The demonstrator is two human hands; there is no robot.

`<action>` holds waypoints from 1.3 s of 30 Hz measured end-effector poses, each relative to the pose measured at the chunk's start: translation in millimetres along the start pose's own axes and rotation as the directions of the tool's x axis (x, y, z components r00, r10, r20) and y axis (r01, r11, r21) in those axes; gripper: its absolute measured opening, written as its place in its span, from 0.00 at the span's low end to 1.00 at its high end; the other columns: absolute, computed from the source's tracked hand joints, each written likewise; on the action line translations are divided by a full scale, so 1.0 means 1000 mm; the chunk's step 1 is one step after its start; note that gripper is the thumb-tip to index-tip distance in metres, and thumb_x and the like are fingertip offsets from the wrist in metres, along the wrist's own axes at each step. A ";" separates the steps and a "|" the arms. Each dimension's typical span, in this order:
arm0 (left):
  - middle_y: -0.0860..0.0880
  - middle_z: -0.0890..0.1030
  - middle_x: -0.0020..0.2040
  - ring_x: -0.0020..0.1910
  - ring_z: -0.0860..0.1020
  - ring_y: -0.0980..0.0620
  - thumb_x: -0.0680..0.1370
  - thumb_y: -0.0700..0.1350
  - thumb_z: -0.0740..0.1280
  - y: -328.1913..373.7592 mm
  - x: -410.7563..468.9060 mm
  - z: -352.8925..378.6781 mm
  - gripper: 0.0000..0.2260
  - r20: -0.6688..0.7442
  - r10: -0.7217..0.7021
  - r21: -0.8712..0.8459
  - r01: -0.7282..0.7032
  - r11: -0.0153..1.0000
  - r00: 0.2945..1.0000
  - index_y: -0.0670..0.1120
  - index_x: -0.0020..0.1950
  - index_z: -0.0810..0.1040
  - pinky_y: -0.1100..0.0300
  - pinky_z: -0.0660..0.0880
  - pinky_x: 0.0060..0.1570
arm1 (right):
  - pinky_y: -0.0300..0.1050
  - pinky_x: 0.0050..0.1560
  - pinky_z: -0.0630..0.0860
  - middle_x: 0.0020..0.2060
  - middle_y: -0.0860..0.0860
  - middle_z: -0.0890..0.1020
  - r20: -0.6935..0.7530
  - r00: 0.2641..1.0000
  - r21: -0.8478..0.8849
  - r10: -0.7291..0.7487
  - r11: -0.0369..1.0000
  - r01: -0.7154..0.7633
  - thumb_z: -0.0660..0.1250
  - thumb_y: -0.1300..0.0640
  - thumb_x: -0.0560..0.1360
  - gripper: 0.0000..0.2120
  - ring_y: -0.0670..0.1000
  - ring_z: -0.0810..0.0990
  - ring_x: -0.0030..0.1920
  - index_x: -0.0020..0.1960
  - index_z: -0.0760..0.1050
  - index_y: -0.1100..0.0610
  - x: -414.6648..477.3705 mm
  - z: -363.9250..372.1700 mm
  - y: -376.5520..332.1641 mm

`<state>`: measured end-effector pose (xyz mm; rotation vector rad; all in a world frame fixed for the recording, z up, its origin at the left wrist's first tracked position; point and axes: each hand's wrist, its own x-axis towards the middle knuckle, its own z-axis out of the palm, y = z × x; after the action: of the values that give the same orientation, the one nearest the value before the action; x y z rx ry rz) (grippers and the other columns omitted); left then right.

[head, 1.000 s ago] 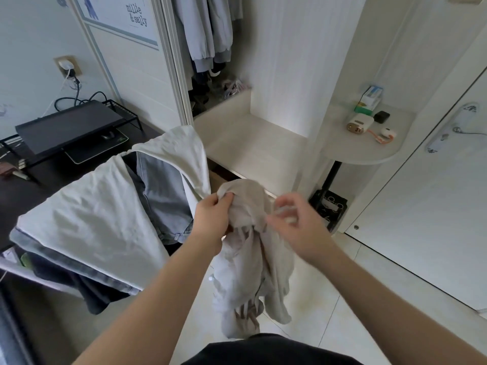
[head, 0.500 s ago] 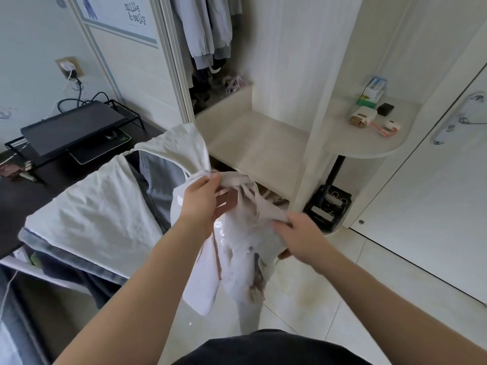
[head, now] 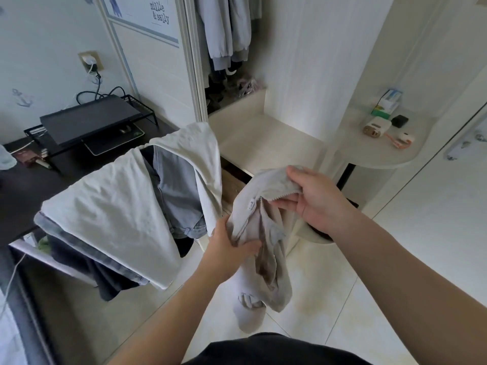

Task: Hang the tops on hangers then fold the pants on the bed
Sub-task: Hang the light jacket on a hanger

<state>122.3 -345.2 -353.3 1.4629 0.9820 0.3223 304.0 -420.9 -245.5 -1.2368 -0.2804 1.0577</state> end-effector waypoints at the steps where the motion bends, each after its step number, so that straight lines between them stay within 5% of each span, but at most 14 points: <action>1: 0.54 0.74 0.67 0.61 0.78 0.51 0.68 0.54 0.81 -0.006 0.004 0.001 0.42 -0.037 -0.075 0.018 0.076 0.997 0.996 0.53 0.76 0.62 0.51 0.77 0.61 | 0.51 0.40 0.84 0.47 0.62 0.86 0.002 1.000 0.065 -0.001 0.998 0.001 0.61 0.57 0.84 0.11 0.60 0.87 0.47 0.58 0.75 0.65 0.000 -0.001 -0.002; 3: 0.50 0.73 0.69 0.61 0.76 0.48 0.71 0.54 0.79 -0.015 0.010 0.002 0.44 -0.069 -0.281 -0.013 0.281 0.960 0.957 0.49 0.79 0.58 0.53 0.75 0.56 | 0.53 0.41 0.84 0.48 0.63 0.86 -0.003 1.000 0.201 -0.004 0.980 0.004 0.61 0.58 0.84 0.12 0.60 0.87 0.48 0.60 0.75 0.66 0.000 -0.003 -0.003; 5: 0.50 0.76 0.66 0.60 0.77 0.47 0.73 0.57 0.76 -0.025 0.013 0.003 0.35 0.055 -0.480 -0.058 0.483 0.874 0.875 0.48 0.75 0.66 0.52 0.73 0.50 | 0.53 0.42 0.84 0.49 0.64 0.86 0.004 1.000 0.294 -0.015 0.956 0.013 0.60 0.58 0.84 0.12 0.61 0.87 0.49 0.59 0.75 0.67 -0.001 -0.007 -0.002; 8: 0.48 0.82 0.58 0.54 0.81 0.44 0.80 0.50 0.67 -0.032 0.019 0.009 0.16 0.224 -0.531 -0.329 0.577 0.748 0.817 0.48 0.68 0.76 0.45 0.75 0.56 | 0.53 0.42 0.84 0.49 0.64 0.86 -0.020 0.999 0.317 -0.033 0.948 0.038 0.59 0.58 0.85 0.13 0.61 0.87 0.49 0.60 0.75 0.67 -0.002 -0.015 0.003; 11: 0.47 0.81 0.59 0.53 0.81 0.43 0.83 0.44 0.61 -0.017 0.033 0.012 0.14 0.004 -0.461 -0.601 0.370 0.709 0.887 0.52 0.69 0.74 0.44 0.79 0.56 | 0.52 0.40 0.84 0.50 0.64 0.86 -0.106 0.994 0.333 0.011 0.943 0.025 0.60 0.58 0.84 0.14 0.60 0.87 0.48 0.63 0.74 0.67 -0.004 -0.030 0.014; 14: 0.46 0.82 0.59 0.55 0.81 0.42 0.82 0.40 0.59 0.013 0.042 0.001 0.13 -0.171 -0.360 -0.644 0.173 0.745 0.917 0.53 0.63 0.75 0.41 0.79 0.58 | 0.51 0.39 0.84 0.50 0.63 0.86 -0.226 0.968 0.233 0.106 0.971 -0.052 0.60 0.58 0.84 0.13 0.58 0.88 0.44 0.63 0.75 0.66 -0.009 -0.048 0.039; 17: 0.40 0.80 0.36 0.43 0.81 0.42 0.80 0.35 0.57 0.048 0.042 -0.013 0.09 -0.232 -0.156 -0.603 -0.016 0.797 0.960 0.47 0.49 0.73 0.41 0.80 0.55 | 0.58 0.45 0.84 0.52 0.63 0.85 -0.276 0.922 -0.043 0.272 0.955 -0.295 0.59 0.59 0.84 0.14 0.60 0.86 0.46 0.62 0.75 0.66 -0.021 -0.067 0.078; 20: 0.41 0.76 0.38 0.39 0.75 0.45 0.81 0.36 0.56 0.083 0.035 -0.017 0.11 -0.246 0.084 -0.503 -0.201 0.841 0.966 0.47 0.46 0.75 0.45 0.79 0.43 | 0.60 0.52 0.81 0.50 0.59 0.84 -0.183 0.865 -0.538 0.467 0.689 -0.486 0.67 0.53 0.79 0.16 0.56 0.85 0.47 0.59 0.79 0.65 -0.037 -0.077 0.099; 22: 0.41 0.74 0.42 0.41 0.70 0.44 0.80 0.37 0.57 0.097 0.030 -0.017 0.12 -0.205 0.201 -0.394 -0.268 0.879 0.958 0.48 0.44 0.76 0.49 0.72 0.37 | 0.55 0.53 0.81 0.57 0.52 0.81 -0.162 0.902 -0.742 0.400 0.553 -0.378 0.71 0.46 0.75 0.18 0.52 0.82 0.54 0.59 0.77 0.57 -0.036 -0.074 0.098; 26: 0.43 0.74 0.38 0.39 0.71 0.46 0.80 0.35 0.59 0.110 0.015 -0.011 0.07 -0.080 0.402 -0.192 -0.409 0.892 0.912 0.41 0.46 0.75 0.52 0.70 0.42 | 0.49 0.67 0.71 0.68 0.38 0.70 0.024 0.999 -0.684 0.034 0.729 -0.009 0.75 0.37 0.69 0.36 0.45 0.72 0.68 0.72 0.64 0.41 -0.025 -0.041 0.075; 31: 0.48 0.82 0.38 0.37 0.79 0.53 0.78 0.27 0.60 0.127 0.005 -0.014 0.12 0.050 0.501 -0.118 -0.493 0.862 0.864 0.40 0.44 0.78 0.63 0.76 0.40 | 0.39 0.55 0.75 0.51 0.33 0.81 0.148 0.975 -0.677 -0.166 0.702 0.222 0.73 0.36 0.68 0.24 0.36 0.79 0.54 0.61 0.73 0.40 -0.005 -0.001 0.053; 34: 0.41 0.82 0.40 0.37 0.79 0.50 0.79 0.28 0.61 0.130 0.007 -0.023 0.08 0.060 0.500 -0.115 -0.492 0.863 0.864 0.36 0.47 0.79 0.59 0.78 0.41 | 0.49 0.41 0.79 0.35 0.44 0.83 0.129 0.964 -0.719 -0.233 0.647 0.253 0.67 0.45 0.77 0.08 0.50 0.82 0.38 0.46 0.78 0.49 0.000 0.011 0.042; 36: 0.37 0.84 0.45 0.42 0.83 0.46 0.80 0.30 0.63 0.128 0.012 -0.029 0.05 0.041 0.481 -0.177 -0.468 0.866 0.876 0.33 0.50 0.79 0.55 0.81 0.45 | 0.65 0.50 0.80 0.46 0.63 0.84 0.111 0.961 -0.711 -0.252 0.655 0.254 0.65 0.51 0.81 0.13 0.66 0.82 0.48 0.48 0.80 0.61 0.001 0.014 0.039; 39: 0.39 0.84 0.55 0.51 0.82 0.46 0.81 0.38 0.69 0.108 0.027 -0.038 0.09 -0.021 0.417 -0.227 -0.410 0.883 0.909 0.38 0.60 0.80 0.59 0.78 0.52 | 0.66 0.54 0.80 0.51 0.66 0.83 0.052 0.970 -0.604 -0.236 0.767 0.219 0.65 0.55 0.82 0.12 0.67 0.82 0.54 0.54 0.80 0.64 -0.004 0.016 0.034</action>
<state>151.6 -284.2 -256.7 1.4522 0.5771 0.7007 274.3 -415.9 -267.5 -1.7386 -0.7796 0.7511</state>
